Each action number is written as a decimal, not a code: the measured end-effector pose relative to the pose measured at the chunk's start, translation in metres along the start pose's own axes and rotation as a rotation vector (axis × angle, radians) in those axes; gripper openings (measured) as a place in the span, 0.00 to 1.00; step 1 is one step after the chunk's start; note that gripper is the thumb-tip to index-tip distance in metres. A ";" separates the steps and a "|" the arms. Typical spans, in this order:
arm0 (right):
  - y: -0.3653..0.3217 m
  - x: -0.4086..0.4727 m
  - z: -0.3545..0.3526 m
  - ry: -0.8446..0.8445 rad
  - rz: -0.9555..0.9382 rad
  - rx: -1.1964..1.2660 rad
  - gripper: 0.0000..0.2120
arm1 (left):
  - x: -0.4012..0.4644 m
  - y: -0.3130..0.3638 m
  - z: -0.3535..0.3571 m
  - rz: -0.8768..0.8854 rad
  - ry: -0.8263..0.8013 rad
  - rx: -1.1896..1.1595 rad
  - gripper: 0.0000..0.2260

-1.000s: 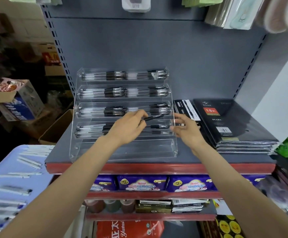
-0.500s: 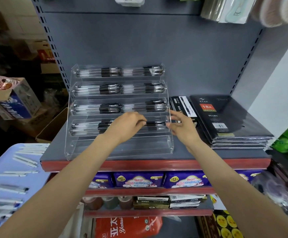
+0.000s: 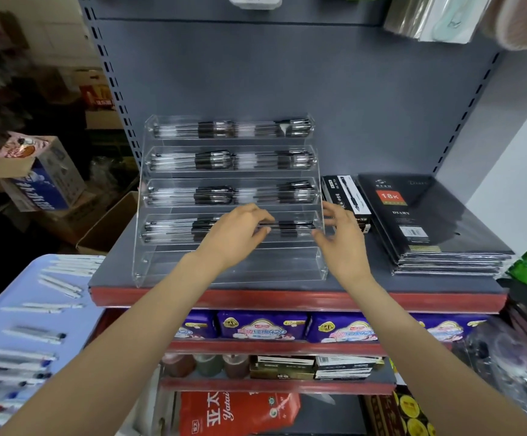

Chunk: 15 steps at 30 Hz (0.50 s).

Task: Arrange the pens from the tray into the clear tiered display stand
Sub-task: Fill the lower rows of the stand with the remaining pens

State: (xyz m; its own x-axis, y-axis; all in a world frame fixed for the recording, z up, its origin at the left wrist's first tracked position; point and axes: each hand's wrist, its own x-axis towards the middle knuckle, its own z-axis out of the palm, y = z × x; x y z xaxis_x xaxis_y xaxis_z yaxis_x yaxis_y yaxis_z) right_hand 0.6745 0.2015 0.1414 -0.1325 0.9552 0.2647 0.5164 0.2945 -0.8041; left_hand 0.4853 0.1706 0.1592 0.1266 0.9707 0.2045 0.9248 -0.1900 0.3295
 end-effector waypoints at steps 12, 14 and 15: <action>-0.104 -0.057 0.092 -0.198 -0.262 -0.107 0.14 | -0.110 -0.067 -0.049 -0.176 0.426 -0.112 0.08; -0.125 -0.077 0.129 -0.271 -0.295 -0.101 0.14 | -0.148 -0.102 -0.056 -0.241 0.433 -0.112 0.08; -0.136 -0.088 0.151 -0.314 -0.308 -0.094 0.14 | -0.168 -0.121 -0.059 -0.284 0.423 -0.109 0.07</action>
State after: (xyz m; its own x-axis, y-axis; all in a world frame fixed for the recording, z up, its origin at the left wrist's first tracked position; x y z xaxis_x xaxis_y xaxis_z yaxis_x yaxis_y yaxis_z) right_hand 0.4885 0.0818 0.1469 -0.5348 0.7907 0.2981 0.4854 0.5762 -0.6575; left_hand 0.3307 0.0218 0.1391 -0.3008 0.8458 0.4406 0.8562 0.0361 0.5153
